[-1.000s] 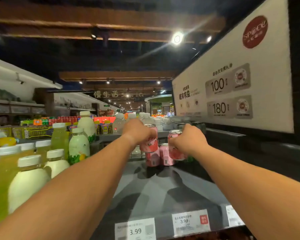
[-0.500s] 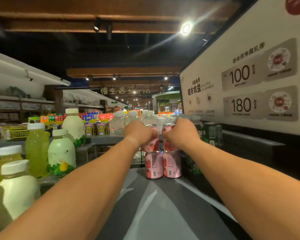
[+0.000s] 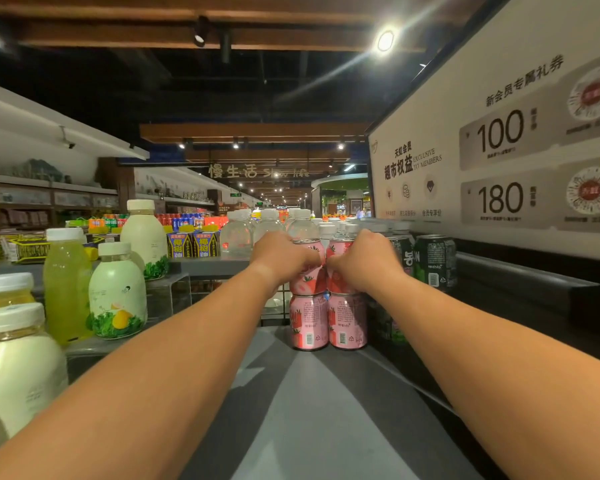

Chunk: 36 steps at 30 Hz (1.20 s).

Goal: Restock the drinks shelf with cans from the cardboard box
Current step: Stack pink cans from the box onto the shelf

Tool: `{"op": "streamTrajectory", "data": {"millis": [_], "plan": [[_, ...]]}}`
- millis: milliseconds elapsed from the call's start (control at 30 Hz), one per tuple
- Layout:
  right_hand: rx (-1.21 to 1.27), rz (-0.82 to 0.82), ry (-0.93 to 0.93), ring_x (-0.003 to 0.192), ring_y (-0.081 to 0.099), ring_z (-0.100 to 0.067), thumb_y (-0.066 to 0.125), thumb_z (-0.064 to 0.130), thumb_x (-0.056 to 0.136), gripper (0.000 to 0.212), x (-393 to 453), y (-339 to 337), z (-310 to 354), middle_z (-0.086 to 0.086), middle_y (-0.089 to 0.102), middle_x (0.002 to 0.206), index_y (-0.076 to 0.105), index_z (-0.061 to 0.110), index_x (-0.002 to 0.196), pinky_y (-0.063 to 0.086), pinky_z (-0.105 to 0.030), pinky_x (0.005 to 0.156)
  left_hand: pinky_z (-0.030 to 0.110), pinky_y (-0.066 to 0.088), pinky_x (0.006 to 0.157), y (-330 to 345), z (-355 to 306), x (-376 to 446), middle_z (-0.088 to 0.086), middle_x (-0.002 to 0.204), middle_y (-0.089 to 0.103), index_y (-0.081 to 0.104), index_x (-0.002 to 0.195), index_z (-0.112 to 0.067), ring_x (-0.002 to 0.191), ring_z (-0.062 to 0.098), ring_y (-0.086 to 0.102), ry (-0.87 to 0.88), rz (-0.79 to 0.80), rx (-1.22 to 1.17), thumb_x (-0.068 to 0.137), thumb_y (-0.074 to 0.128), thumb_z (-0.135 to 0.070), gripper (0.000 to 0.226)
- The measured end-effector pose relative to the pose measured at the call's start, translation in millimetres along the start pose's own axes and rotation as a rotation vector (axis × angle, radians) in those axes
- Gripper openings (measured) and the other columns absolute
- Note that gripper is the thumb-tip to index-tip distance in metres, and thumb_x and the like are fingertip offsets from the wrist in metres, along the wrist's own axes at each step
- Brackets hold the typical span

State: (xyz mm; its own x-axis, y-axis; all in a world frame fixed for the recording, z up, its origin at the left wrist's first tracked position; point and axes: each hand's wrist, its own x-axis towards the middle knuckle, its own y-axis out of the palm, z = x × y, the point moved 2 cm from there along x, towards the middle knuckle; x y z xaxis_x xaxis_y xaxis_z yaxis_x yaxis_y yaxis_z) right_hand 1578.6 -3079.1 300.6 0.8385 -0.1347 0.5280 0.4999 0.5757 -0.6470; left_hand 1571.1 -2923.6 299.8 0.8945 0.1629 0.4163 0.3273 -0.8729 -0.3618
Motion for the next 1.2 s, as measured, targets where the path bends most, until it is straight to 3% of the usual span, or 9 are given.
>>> {"op": "streamTrajectory", "data": {"millis": [167, 333, 467, 667, 733, 867, 967, 1067, 1200], "plan": [[0.030, 0.002, 0.001, 0.062, 0.057, -0.015, 0.079, 0.040, 0.076, 0.037, 1, 2, -2, -0.007, 0.064, 0.085, 0.062, 0.008, 0.082, 0.036, -0.022, 0.042, 0.047, 0.064, 0.074, -2, 7, 3, 0.008, 0.087, 0.078, 0.074, 0.087, -0.009, 0.077, 0.025, 0.077, 0.006, 0.044, -0.018, 0.070, 0.089, -0.016, 0.023], [0.039, -0.009, -0.011, 0.074, 0.061, -0.022, 0.078, 0.044, 0.075, 0.047, -2, 3, -3, -0.009, 0.062, 0.098, 0.061, 0.007, 0.099, 0.037, -0.023, 0.046, 0.046, 0.063, 0.078, 0, 13, 7, 0.002, 0.088, 0.078, 0.076, 0.091, -0.015, 0.081, 0.022, 0.076, 0.034, 0.047, 0.014, 0.068, 0.091, -0.024, 0.029], [0.025, -0.025, -0.005, 0.084, 0.055, -0.023, 0.075, 0.043, 0.080, 0.057, -8, 0, -3, -0.010, 0.059, 0.110, 0.053, 0.007, 0.116, 0.041, -0.029, 0.060, 0.043, 0.063, 0.081, 0, 13, 4, 0.000, 0.092, 0.077, 0.074, 0.097, -0.016, 0.084, 0.019, 0.075, 0.046, 0.042, 0.026, 0.071, 0.090, -0.026, 0.033], [-0.015, -0.034, -0.019, 0.095, 0.061, -0.028, 0.074, 0.044, 0.080, 0.058, -14, 0, -2, -0.009, 0.061, 0.110, 0.048, 0.010, 0.120, 0.049, -0.033, 0.069, 0.024, 0.059, 0.065, -3, 8, -3, -0.006, 0.091, 0.070, 0.063, 0.124, -0.014, 0.078, 0.010, 0.071, 0.027, 0.051, 0.049, 0.074, 0.089, -0.021, 0.057], [-0.062, -0.029, -0.040, 0.101, 0.060, -0.030, 0.074, 0.043, 0.081, 0.059, -18, -4, 2, -0.011, 0.060, 0.114, 0.047, 0.010, 0.121, 0.047, -0.032, 0.070, 0.028, 0.061, 0.073, -5, 4, -7, -0.010, 0.085, 0.065, 0.060, 0.126, -0.014, 0.079, 0.011, 0.070, 0.023, 0.053, 0.059, 0.075, 0.089, -0.019, 0.059], [-0.143, -0.038, -0.061, 0.106, 0.059, -0.033, 0.072, 0.043, 0.083, 0.060, -33, -19, 12, -0.012, 0.057, 0.119, 0.046, 0.008, 0.124, 0.051, -0.038, 0.082, 0.026, 0.061, 0.067, -10, -3, -16, -0.003, 0.081, 0.069, 0.054, 0.107, -0.016, 0.058, 0.003, 0.070, -0.003, 0.102, 0.134, 0.072, 0.089, -0.017, 0.049], [-0.164, -0.077, -0.077, 0.104, 0.060, -0.032, 0.071, 0.045, 0.084, 0.057, -49, -37, 17, -0.010, 0.057, 0.117, 0.047, 0.010, 0.122, 0.050, -0.038, 0.081, 0.038, 0.061, 0.081, -15, -8, -26, 0.009, 0.090, 0.076, 0.057, 0.081, -0.016, 0.077, 0.020, 0.074, -0.019, 0.114, 0.232, 0.073, 0.088, -0.016, 0.032], [-0.209, -0.085, -0.069, 0.104, 0.060, -0.031, 0.071, 0.045, 0.084, 0.059, -70, -54, 14, -0.010, 0.054, 0.119, 0.044, 0.011, 0.124, 0.049, -0.038, 0.079, 0.034, 0.057, 0.077, -21, -13, -36, 0.006, 0.087, 0.072, 0.051, 0.072, -0.017, 0.073, 0.018, 0.065, -0.009, 0.110, 0.284, 0.078, 0.083, -0.013, 0.033], [-0.243, -0.061, -0.035, 0.104, 0.061, -0.032, 0.073, 0.048, 0.081, 0.064, -97, -69, 4, -0.011, 0.054, 0.121, 0.044, 0.011, 0.125, 0.052, -0.040, 0.081, 0.028, 0.042, 0.083, -36, -19, -61, 0.005, 0.108, 0.059, 0.056, 0.112, -0.011, 0.098, 0.021, 0.056, 0.008, 0.099, 0.334, 0.084, 0.082, -0.023, 0.040]]}}
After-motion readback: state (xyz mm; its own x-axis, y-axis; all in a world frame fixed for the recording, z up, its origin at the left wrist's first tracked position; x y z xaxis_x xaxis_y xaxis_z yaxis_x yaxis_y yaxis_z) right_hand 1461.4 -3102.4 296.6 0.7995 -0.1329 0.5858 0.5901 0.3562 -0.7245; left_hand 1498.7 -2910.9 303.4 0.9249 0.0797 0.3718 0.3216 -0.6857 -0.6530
